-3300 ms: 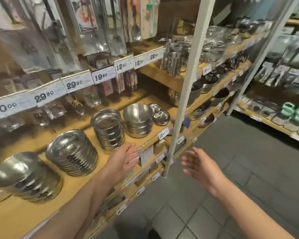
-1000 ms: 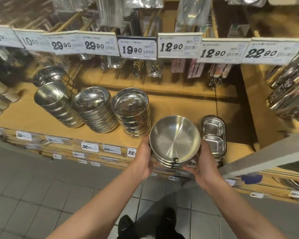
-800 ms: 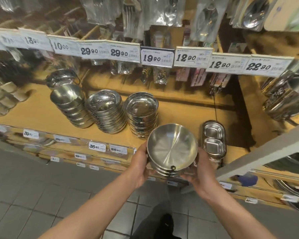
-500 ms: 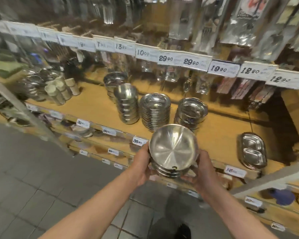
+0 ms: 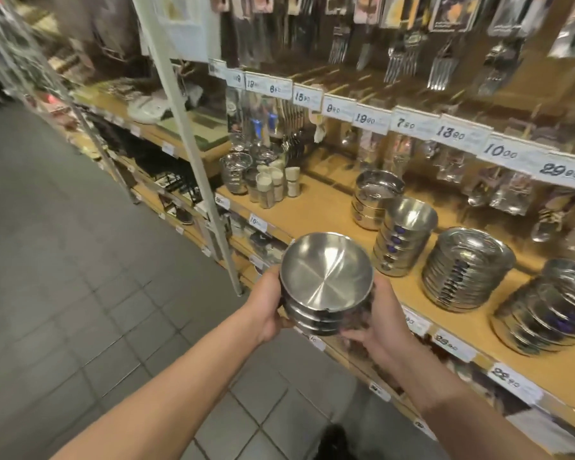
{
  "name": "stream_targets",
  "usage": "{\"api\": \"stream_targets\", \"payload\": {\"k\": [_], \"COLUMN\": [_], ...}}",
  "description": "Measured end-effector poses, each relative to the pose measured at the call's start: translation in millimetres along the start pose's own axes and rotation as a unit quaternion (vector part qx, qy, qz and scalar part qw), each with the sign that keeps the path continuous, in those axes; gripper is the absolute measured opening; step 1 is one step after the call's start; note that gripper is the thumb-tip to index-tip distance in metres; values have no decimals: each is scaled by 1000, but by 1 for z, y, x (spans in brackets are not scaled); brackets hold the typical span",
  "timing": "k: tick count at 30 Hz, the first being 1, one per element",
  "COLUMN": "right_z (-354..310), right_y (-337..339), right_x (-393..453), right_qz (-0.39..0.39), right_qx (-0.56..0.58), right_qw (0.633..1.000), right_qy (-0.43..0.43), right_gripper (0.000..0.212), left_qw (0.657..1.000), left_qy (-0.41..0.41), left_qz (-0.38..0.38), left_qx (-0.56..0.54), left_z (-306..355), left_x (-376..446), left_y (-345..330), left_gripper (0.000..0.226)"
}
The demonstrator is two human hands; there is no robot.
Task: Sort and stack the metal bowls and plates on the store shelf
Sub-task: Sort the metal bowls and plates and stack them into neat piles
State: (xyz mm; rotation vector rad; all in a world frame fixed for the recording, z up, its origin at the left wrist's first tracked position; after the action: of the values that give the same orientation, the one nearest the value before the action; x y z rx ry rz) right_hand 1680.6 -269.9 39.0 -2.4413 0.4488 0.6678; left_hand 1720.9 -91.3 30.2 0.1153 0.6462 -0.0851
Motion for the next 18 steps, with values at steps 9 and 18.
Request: {"api": "stream_targets", "payload": {"k": [9,18], "right_z": [-14,-39], "right_y": [-89,-160], "right_x": [113,234], "right_qz": [8,22], "right_qx": [-8,23], "right_qw": [1000,999], "right_qy": [-18,-26], "right_gripper": [37,49], "left_qw": [1000,999], "left_qy": [2,28], "left_qz": [22,17], "left_qx": [-8,-6], "left_z": [64,144], "left_x": [112,233], "left_y": [55,89], "left_gripper": [29,37]}}
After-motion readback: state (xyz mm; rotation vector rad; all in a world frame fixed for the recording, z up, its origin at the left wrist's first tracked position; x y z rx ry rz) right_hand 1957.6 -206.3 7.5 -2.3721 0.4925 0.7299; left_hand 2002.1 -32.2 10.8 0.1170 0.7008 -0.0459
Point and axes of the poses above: each hand's wrist, its own x-axis towards the middle knuckle, its own y-axis out of the back of the hand, z = x × y, the point moved 5 cm from there along x, towards the middle knuckle, and after that the axes turned 15 degrees about x, right-handed, at the moved point
